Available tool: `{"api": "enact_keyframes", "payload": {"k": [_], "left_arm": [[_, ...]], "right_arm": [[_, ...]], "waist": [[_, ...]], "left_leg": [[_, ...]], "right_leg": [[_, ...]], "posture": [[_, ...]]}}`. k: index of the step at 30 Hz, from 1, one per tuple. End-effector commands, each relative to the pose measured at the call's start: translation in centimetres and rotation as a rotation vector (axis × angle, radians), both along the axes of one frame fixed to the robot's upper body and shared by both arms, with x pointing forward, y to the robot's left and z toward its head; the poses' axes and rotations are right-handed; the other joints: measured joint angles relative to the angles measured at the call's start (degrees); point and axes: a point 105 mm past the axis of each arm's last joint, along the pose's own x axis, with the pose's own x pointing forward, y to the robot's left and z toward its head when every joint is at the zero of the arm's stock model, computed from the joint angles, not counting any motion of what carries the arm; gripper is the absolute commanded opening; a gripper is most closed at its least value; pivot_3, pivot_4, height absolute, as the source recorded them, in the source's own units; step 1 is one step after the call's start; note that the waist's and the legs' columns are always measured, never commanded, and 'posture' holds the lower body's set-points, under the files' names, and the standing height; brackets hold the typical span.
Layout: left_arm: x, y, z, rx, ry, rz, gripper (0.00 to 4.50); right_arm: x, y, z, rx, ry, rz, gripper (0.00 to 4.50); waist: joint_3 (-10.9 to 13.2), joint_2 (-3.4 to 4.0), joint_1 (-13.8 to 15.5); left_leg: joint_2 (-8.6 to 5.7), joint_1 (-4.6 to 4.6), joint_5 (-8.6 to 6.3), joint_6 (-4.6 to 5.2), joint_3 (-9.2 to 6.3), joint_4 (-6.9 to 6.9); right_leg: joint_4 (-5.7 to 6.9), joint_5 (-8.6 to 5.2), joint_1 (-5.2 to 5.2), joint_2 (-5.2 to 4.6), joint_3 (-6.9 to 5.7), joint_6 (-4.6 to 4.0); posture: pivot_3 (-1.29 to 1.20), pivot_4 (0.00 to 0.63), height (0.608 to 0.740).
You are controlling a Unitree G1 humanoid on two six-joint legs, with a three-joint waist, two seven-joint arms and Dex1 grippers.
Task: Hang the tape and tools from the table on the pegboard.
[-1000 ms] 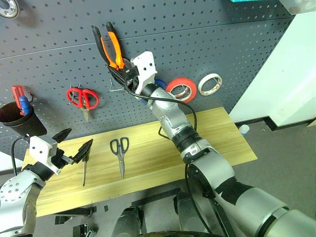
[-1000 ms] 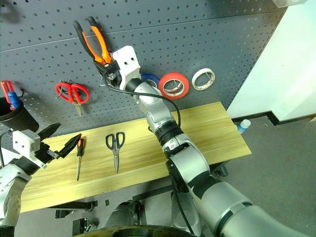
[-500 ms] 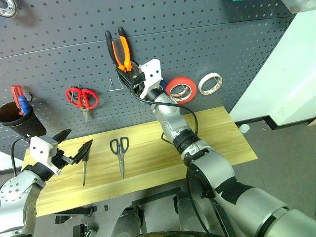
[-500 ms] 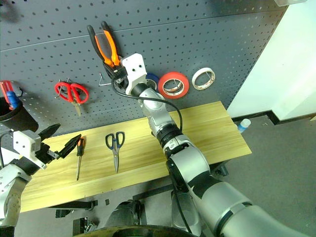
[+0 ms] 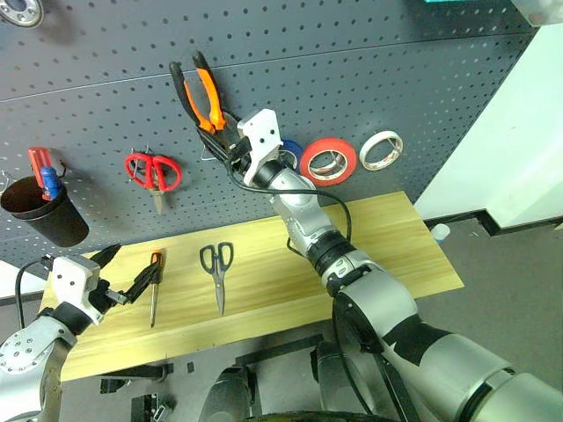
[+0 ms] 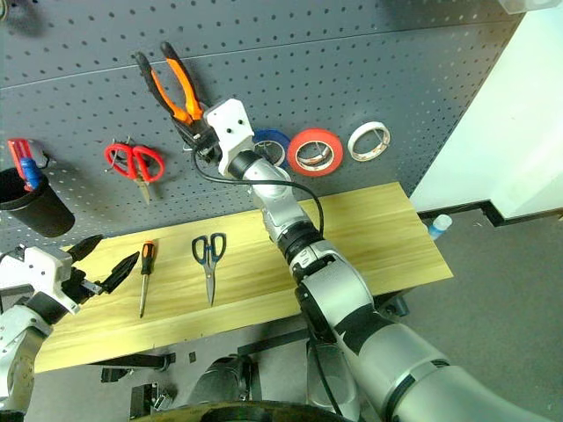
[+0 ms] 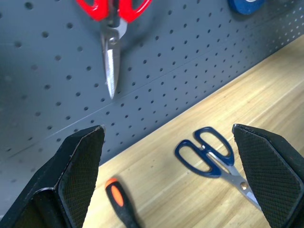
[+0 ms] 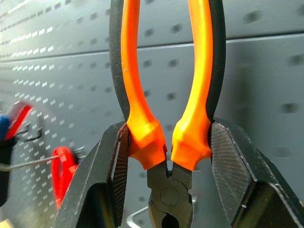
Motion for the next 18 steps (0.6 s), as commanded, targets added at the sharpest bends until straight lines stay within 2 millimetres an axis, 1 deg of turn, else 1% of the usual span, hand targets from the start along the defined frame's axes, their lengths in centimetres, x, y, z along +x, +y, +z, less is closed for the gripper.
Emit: {"api": "enact_keyframes", "payload": {"k": [1, 6, 11, 15, 18], "left_arm": [[-0.2, 0.9, 0.5, 0.038, -0.018, 0.017, 4.5], [-0.2, 1.1, 0.4, 0.038, -0.018, 0.018, 4.5], [-0.5, 0.9, 0.2, 0.035, -0.014, 0.016, 4.5], [-0.6, 1.0, 0.1, 0.035, -0.01, 0.018, 4.5], [-0.6, 1.1, 0.1, 0.035, -0.009, 0.02, 4.5]], "right_arm": [[-4.7, 6.6, 2.6, 0.101, -0.018, 0.178, 2.1], [-4.3, 6.8, 2.5, 0.071, -0.022, 0.141, 2.1], [-3.7, 6.3, 3.2, 0.088, -0.025, 0.119, 2.1], [-3.9, 6.4, 3.8, 0.094, -0.044, 0.138, 2.1], [-4.5, 6.7, 4.2, 0.102, -0.066, 0.172, 2.1]], "waist": [[0.0, 0.0, 0.1], [0.0, -0.01, 0.0], [0.0, 0.01, -0.2], [0.0, 0.01, -0.2], [0.0, 0.01, -0.3]], "left_leg": [[0.0, 0.0, 0.0, 0.0, 0.0, 0.0], [0.0, 0.01, 0.0, 0.0, 0.0, -0.02], [0.02, 0.03, 0.0, 0.0, 0.0, -0.03], [0.04, 0.03, 0.0, 0.0, 0.0, -0.02], [0.06, 0.04, 0.0, 0.0, 0.0, -0.01]], "right_leg": [[0.0, 0.0, 0.0, 0.0, 0.0, 0.0], [-0.01, 0.0, 0.0, 0.0, 0.0, 0.0], [0.0, 0.0, -0.01, 0.03, 0.0, -0.01], [0.0, 0.0, -0.01, 0.05, 0.0, -0.01], [0.02, 0.02, -0.01, 0.09, 0.0, -0.03]], "posture": [[-0.02, 0.159, 0.738], [-0.02, 0.157, 0.738], [-0.01, 0.157, 0.738], [-0.01, 0.154, 0.738], [-0.01, 0.152, 0.738]]}}
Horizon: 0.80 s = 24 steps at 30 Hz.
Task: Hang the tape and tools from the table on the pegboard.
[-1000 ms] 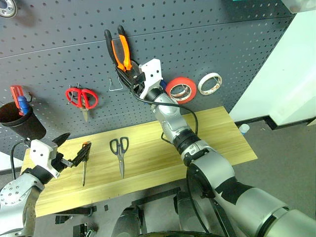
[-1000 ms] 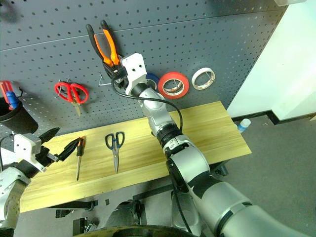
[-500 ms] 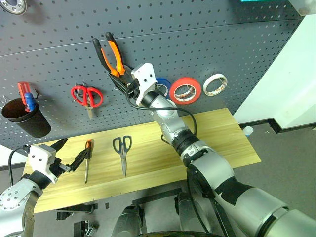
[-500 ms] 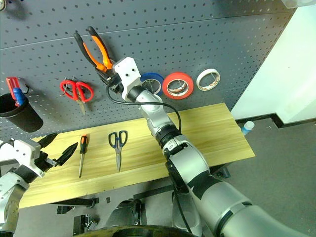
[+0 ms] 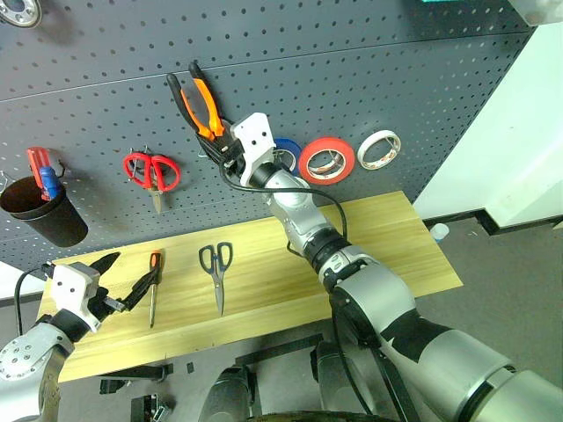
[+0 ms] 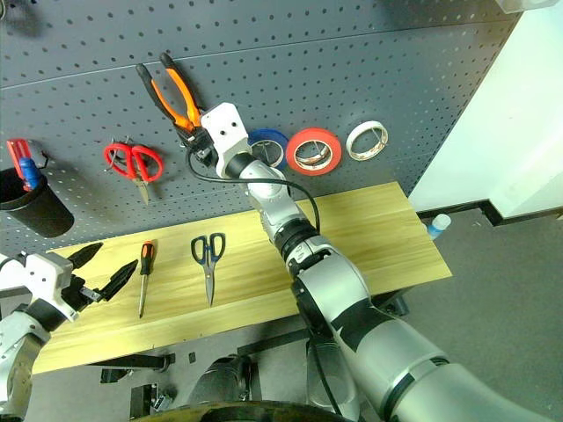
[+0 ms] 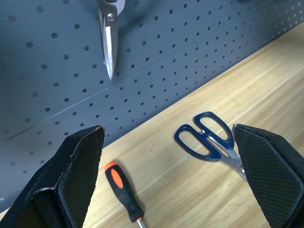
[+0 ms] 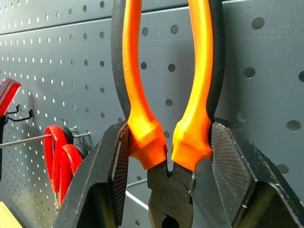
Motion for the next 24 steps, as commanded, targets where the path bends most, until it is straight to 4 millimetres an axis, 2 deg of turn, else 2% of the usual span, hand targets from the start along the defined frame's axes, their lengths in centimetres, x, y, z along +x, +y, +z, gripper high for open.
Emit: {"api": "enact_keyframes", "payload": {"k": [1, 9, 24], "left_arm": [[0.0, 0.5, 1.2, 0.022, -0.047, 0.012, 4.5], [0.1, 0.4, 1.0, 0.014, -0.047, 0.009, 4.5], [0.1, 0.1, 0.4, 0.011, -0.029, -0.003, 4.5]], "right_arm": [[-5.4, 6.4, 5.0, 0.146, -0.11, 0.213, 2.1], [-6.0, 6.7, 5.3, 0.152, -0.129, 0.246, 2.1], [-7.1, 7.2, 3.8, 0.142, -0.095, 0.343, 2.1]], "waist": [[0.0, 0.0, 0.0], [0.0, 0.0, 0.0], [0.0, 0.0, 0.1]], "left_leg": [[0.02, 0.01, 0.0, 0.0, 0.0, 0.0], [0.47, 0.01, 0.0, -0.01, 0.02, -0.01], [0.73, 0.01, 0.0, -0.01, 0.04, -0.05]], "right_leg": [[0.0, 0.0, 0.0, 0.03, 0.0, -0.01], [-0.07, 0.13, -0.02, 0.51, 0.02, -0.22], [-0.08, 0.15, -0.06, 0.78, 0.01, -0.41]], "posture": [[-0.01, 0.152, 0.738], [-0.01, 0.148, 0.738], [-0.02, 0.139, 0.738]]}}
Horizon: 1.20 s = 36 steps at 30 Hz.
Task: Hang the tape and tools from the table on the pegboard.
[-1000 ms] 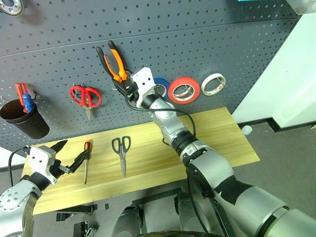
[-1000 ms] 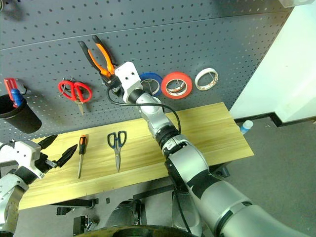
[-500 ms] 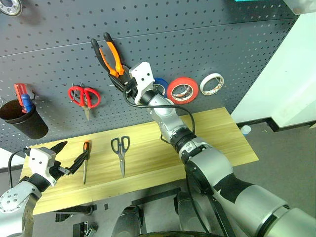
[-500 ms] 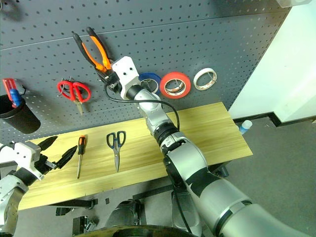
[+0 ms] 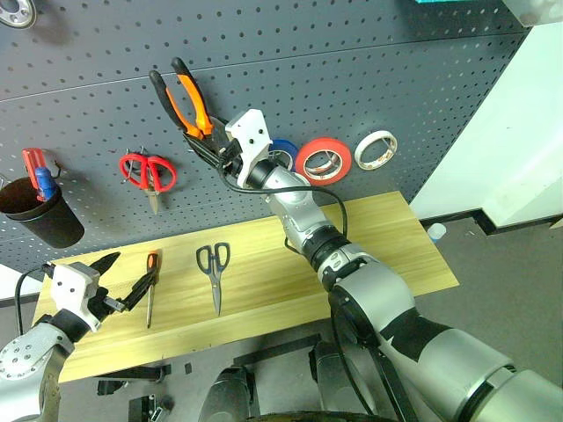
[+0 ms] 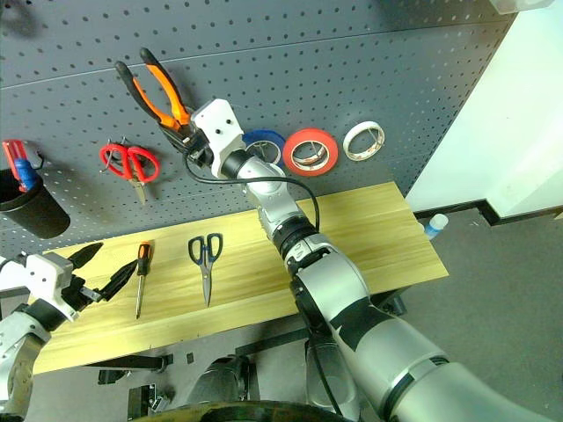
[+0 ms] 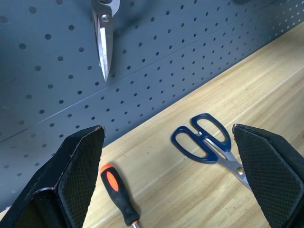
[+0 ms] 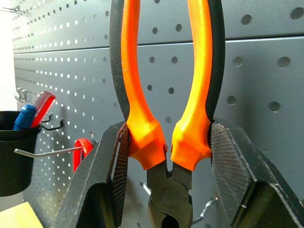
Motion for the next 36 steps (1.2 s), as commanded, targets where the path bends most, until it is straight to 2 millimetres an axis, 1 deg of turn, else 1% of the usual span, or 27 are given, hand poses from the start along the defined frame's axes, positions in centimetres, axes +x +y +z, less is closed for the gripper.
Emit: {"api": "enact_keyframes", "payload": {"k": [1, 9, 16, 21, 27, 32, 36], "left_arm": [[0.0, 0.1, 0.6, 0.015, -0.028, -0.002, 4.5], [0.1, 0.2, 0.5, 0.015, -0.024, -0.004, 4.5], [0.3, 0.1, 0.6, 0.015, -0.029, -0.006, 4.5], [0.2, 0.2, 0.6, 0.017, -0.031, -0.003, 4.5], [0.1, 0.1, 0.7, 0.017, -0.032, -0.006, 4.5], [0.1, 0.0, 0.7, 0.017, -0.031, -0.012, 4.5], [0.0, 0.0, 0.8, 0.018, -0.033, -0.015, 4.5]], "right_arm": [[-5.8, 6.2, 2.7, 0.141, -0.027, 0.21, 2.1], [-6.5, 6.1, 3.3, 0.169, -0.054, 0.247, 2.1], [-5.7, 6.3, 4.3, 0.157, -0.055, 0.21, 2.1], [-5.0, 6.5, 3.7, 0.125, -0.027, 0.16, 2.1], [-4.2, 6.3, 3.5, 0.107, -0.011, 0.129, 2.1], [-3.9, 6.2, 3.5, 0.097, -0.007, 0.114, 2.1], [-3.6, 6.3, 3.0, 0.078, 0.002, 0.096, 2.1]], "waist": [[0.0, 0.0, 0.0], [0.0, 0.0, 0.1], [0.0, 0.0, 0.1], [0.0, 0.0, 0.0], [0.0, 0.0, 0.0], [0.0, 0.02, 0.1], [0.0, 0.01, 0.1]], "left_leg": [[0.0, 0.0, 0.0, 0.0, 0.0, 0.0], [0.0, -0.01, 0.0, 0.0, 0.0, -0.01], [0.0, -0.01, 0.0, 0.0, 0.0, -0.01], [0.0, 0.0, 0.0, 0.0, 0.0, -0.02], [0.0, -0.02, 0.0, 0.0, 0.0, -0.04], [0.01, -0.02, 0.0, 0.0, 0.0, -0.05], [0.01, -0.02, 0.0, 0.0, 0.0, -0.05]], "right_leg": [[0.0, 0.0, 0.0, 0.0, 0.0, 0.0], [-0.01, 0.0, -0.01, 0.0, 0.0, 0.0], [-0.01, 0.0, -0.01, 0.0, 0.0, 0.0], [-0.01, 0.0, -0.01, 0.0, 0.0, 0.0], [-0.02, -0.01, -0.04, 0.0, 0.0, -0.01], [-0.02, -0.01, -0.04, 0.0, 0.0, -0.02], [-0.03, -0.01, -0.04, 0.0, -0.01, -0.02]], "posture": [[-0.02, 0.143, 0.738], [-0.02, 0.145, 0.738], [-0.02, 0.139, 0.738], [-0.02, 0.138, 0.738], [-0.01, 0.141, 0.738], [-0.01, 0.139, 0.738], [-0.01, 0.141, 0.738]]}}
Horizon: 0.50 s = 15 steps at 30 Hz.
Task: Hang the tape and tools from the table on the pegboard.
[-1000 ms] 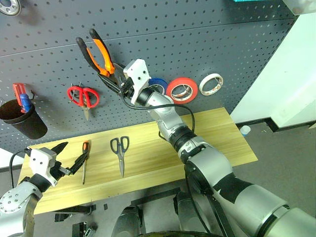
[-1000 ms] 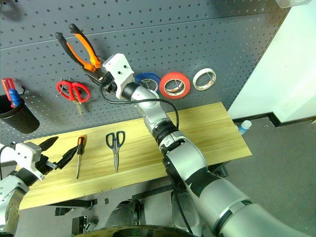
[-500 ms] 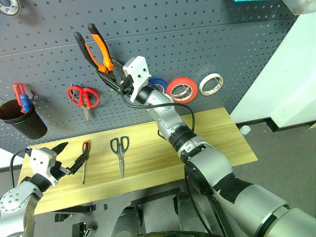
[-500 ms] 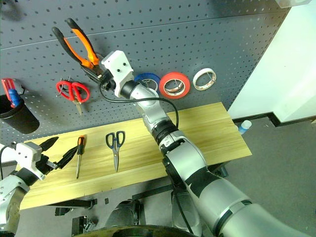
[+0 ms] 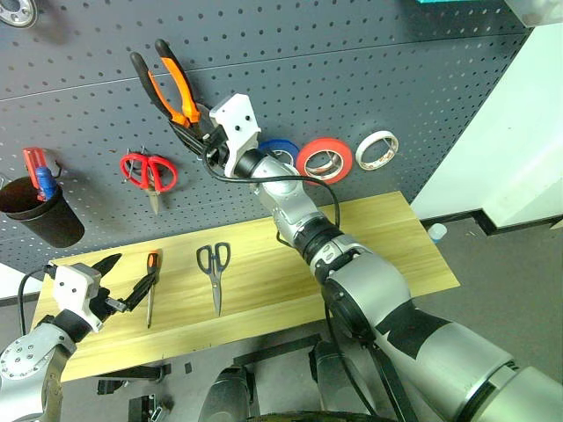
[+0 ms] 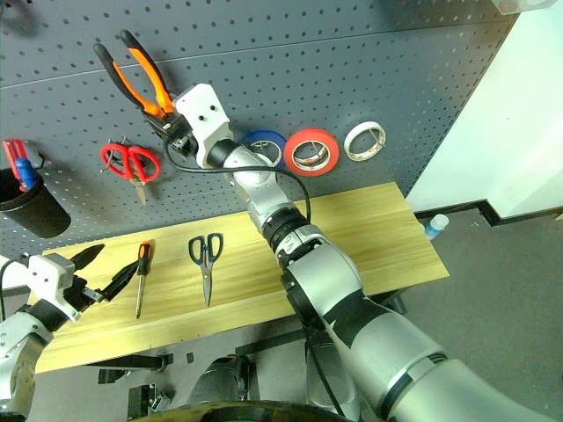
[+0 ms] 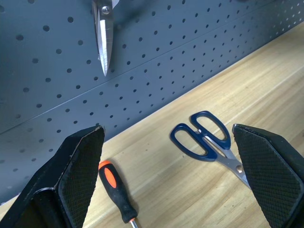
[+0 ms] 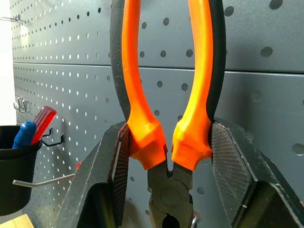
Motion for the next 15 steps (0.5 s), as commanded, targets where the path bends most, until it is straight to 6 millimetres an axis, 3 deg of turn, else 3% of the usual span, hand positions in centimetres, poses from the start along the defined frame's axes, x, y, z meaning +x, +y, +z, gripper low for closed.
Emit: {"api": "enact_keyframes", "payload": {"k": [1, 15], "left_arm": [[0.0, -0.1, 1.2, 0.027, -0.044, -0.016, 4.5], [-1.5, -1.3, 2.1, 0.01, -0.042, -0.051, 4.5]], "right_arm": [[-3.8, 4.9, 1.7, 0.072, -0.008, 0.128, 2.1], [-3.4, 4.2, 0.8, 0.084, 0.002, 0.1, 2.1]], "waist": [[0.0, 0.0, 0.0], [1.0, 0.02, 0.0]], "left_leg": [[0.0, 0.0, 0.0, 0.0, 0.0, 0.0], [0.01, -0.01, 0.0, 0.01, 0.01, -0.02]], "right_leg": [[0.0, 0.0, 0.0, 0.0, 0.0, 0.0], [0.0, -0.02, -0.01, 0.0, 0.0, -0.04]], "posture": [[0.0, 0.141, 0.738], [-0.01, 0.182, 0.738]]}}
